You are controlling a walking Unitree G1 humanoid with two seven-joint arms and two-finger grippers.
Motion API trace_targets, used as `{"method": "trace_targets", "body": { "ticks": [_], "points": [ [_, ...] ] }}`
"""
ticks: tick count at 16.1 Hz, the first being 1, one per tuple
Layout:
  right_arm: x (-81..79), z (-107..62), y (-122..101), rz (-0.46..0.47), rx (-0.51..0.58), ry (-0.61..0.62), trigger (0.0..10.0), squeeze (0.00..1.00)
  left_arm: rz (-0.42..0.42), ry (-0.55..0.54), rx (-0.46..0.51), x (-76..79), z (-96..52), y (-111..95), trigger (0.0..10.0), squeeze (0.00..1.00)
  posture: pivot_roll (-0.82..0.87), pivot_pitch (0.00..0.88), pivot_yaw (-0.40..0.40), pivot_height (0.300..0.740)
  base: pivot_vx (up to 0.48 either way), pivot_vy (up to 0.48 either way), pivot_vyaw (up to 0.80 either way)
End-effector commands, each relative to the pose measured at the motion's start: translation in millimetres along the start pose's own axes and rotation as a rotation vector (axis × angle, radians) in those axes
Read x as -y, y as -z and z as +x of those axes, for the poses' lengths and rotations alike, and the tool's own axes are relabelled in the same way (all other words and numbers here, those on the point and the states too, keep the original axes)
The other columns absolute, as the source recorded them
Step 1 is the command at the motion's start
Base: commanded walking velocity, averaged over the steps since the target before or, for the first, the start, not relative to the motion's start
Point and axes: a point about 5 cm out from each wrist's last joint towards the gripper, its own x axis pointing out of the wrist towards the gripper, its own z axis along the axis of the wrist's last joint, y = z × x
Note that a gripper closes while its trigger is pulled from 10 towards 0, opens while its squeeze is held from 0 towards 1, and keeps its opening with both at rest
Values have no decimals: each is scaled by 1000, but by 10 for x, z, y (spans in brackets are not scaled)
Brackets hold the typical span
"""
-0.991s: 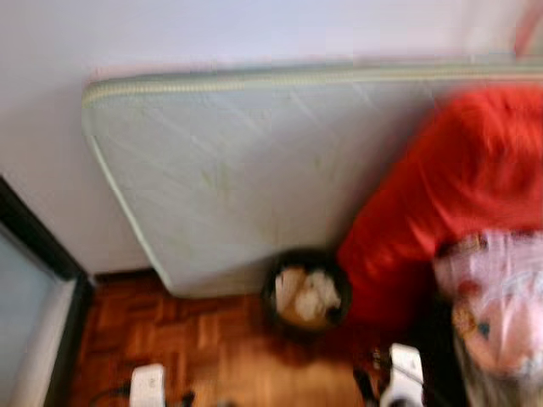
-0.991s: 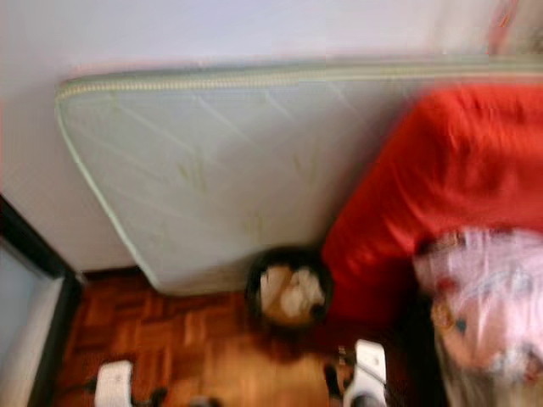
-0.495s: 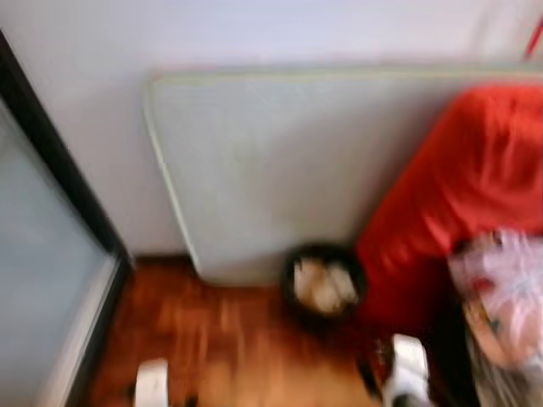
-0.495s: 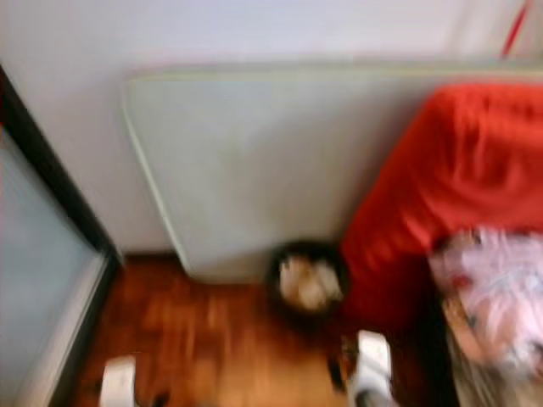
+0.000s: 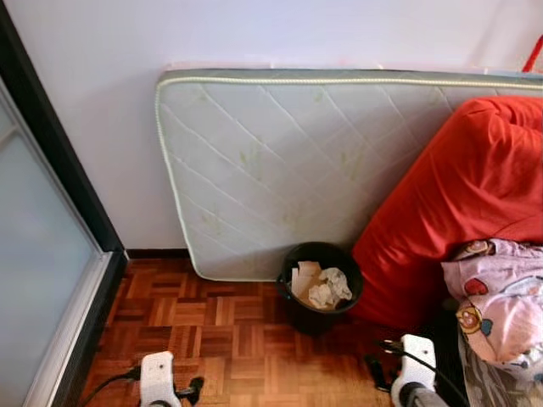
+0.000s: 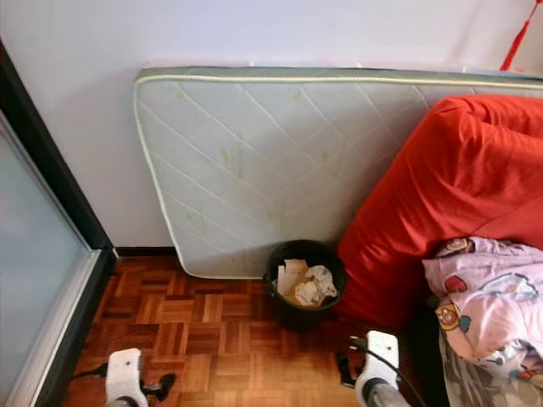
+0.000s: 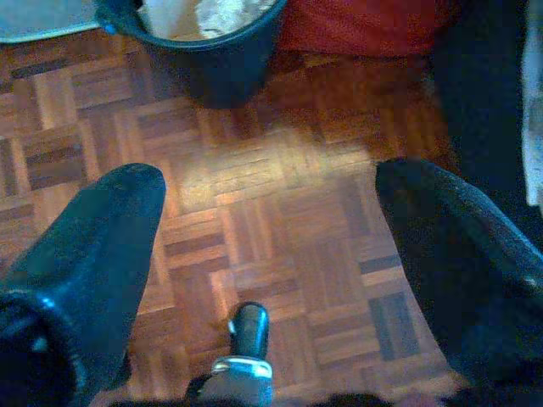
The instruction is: Clean up the room
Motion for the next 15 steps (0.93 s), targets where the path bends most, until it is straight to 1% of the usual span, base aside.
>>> {"method": "trace_targets", "body": {
  "ticks": [1, 2, 4, 5, 6, 8, 9, 10, 11, 12, 13, 15],
  "points": [
    [114, -26, 31, 32, -6, 43, 10000, 0, 23, 2, -24, 12, -13, 66, 10000, 0, 93, 0, -67, 740, 0, 0, 0],
    [168, -41, 43, 54, 0, 63, 10000, 0, 31, 7, -32, 17, -19, 90, 10000, 0, 88, 0, -62, 740, 0, 0, 0],
    [282, -104, 177, 75, -18, 102, 10000, 0, 48, 14, -54, -31, -45, 155, 10000, 0, 48, 0, -34, 740, 0, 0, 0],
    [322, -123, 208, 79, -23, 114, 10000, 0, 64, 28, -63, -17, -47, 171, 10000, 0, 25, 0, -22, 740, 0, 0, 0],
    [386, -145, 221, 90, -19, 138, 10000, 0, 99, 48, -75, 26, -41, 177, 10000, 0, 17, 0, -12, 740, 0, 0, 0],
    [461, -174, 242, 107, -15, 166, 10000, 0, 130, 69, -81, 91, -32, 176, 10000, 0, 0, 0, 6, 740, 0, 0, 0],
    [473, -190, 286, 136, -17, 187, 10000, 0, 148, 81, -70, 119, -11, 117, 10000, 0, -2, 0, 31, 740, 0, 0, 0],
    [459, -188, 294, 144, -17, 188, 10000, 0, 142, 83, -60, 116, -4, 87, 10000, 0, -6, 0, 36, 740, 0, 0, 0],
    [397, -180, 329, 170, -24, 183, 10000, 0, 165, 84, -55, 99, 6, 46, 10000, 0, -11, 0, 25, 740, 0, 0, 0],
    [352, -173, 349, 171, -33, 174, 10000, 0, 166, 77, -54, 76, 9, 29, 10000, 0, -8, 0, 20, 740, 0, 0, 0],
    [259, -153, 367, 160, -46, 148, 10000, 0, 160, 57, -41, 18, 15, -24, 10000, 0, 5, 0, 14, 740, 0, 0, 0],
    [140, -131, 389, 145, -61, 112, 10000, 0, 145, 31, -28, -57, 11, -54, 10000, 0, 25, 0, 32, 740, 0, 0, 0]
  ]
}}
